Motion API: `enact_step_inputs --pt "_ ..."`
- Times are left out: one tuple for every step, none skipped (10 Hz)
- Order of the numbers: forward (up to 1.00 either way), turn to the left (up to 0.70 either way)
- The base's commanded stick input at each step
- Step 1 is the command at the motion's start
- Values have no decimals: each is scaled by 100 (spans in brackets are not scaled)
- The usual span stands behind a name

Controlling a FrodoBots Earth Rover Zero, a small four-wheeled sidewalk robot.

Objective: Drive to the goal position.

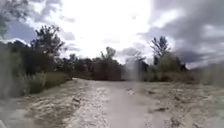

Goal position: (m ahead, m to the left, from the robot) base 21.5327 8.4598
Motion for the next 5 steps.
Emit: enact_step_inputs --pt "69 8" --pt "69 1" --pt "69 1" --pt "69 1" --pt "69 8"
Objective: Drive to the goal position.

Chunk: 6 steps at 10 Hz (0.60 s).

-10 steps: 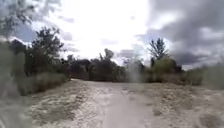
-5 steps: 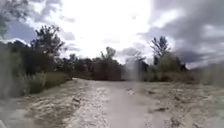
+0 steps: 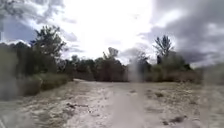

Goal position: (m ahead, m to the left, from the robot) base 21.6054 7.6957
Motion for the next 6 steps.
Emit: enact_step_inputs --pt "69 14" --pt "69 14" --pt "69 14" --pt "69 7" --pt "69 1" --pt "69 1"
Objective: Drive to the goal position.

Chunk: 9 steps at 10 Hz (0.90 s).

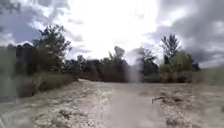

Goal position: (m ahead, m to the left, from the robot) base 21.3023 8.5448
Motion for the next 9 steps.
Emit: enact_step_inputs --pt "69 1" --pt "69 1" --pt "69 1" --pt "69 1" --pt "69 1" --pt "69 1" --pt "69 1" --pt "69 1" --pt "69 1"
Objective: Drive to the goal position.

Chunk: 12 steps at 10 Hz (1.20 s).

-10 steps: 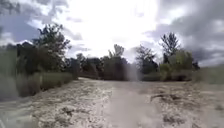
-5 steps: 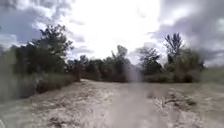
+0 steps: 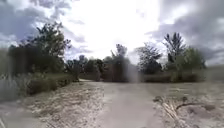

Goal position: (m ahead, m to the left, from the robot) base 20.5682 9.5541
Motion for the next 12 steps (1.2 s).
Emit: enact_step_inputs --pt "69 1" --pt "69 1" --pt "69 1" --pt "69 1" --pt "69 1" --pt "69 1" --pt "69 1" --pt "69 1" --pt "69 1" --pt "69 1" --pt "69 1" --pt "69 1"
